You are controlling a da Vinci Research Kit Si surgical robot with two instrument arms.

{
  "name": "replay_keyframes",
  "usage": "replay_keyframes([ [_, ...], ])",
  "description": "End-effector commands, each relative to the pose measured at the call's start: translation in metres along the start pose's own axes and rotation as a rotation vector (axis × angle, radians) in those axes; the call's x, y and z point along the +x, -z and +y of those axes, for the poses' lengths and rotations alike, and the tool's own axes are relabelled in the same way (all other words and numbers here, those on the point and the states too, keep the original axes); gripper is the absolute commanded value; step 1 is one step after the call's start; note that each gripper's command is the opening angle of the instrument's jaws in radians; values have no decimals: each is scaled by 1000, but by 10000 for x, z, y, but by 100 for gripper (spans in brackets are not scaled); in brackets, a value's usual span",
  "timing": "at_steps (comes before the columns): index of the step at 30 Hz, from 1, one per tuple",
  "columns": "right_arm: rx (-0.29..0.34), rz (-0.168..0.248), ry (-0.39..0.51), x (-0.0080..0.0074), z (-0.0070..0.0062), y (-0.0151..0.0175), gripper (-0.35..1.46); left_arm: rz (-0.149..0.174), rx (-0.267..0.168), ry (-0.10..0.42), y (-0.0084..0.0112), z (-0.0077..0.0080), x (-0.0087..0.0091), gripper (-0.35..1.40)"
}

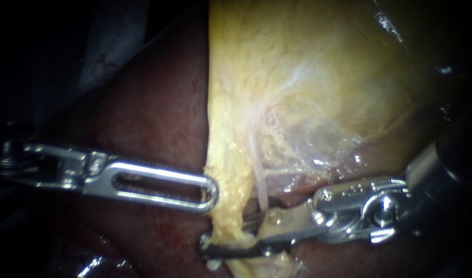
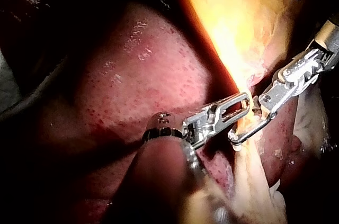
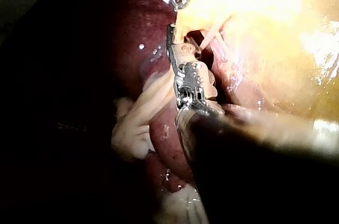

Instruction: Going back second clip left tube

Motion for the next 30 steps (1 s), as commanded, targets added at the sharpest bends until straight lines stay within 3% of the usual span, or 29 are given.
replay_keyframes([
  [1,0,0,0,0,0,0,-27,0,0,0,0,0,0,-35],
  [10,3,-1,-11,0,-1,0,-23,-1,0,0,-1,0,0,-35],
  [19,-20,13,-12,2,3,-1,27,-1,0,0,-1,0,0,-35],
  [30,-25,14,23,3,4,-2,41,-1,0,0,-1,0,0,-35],
])
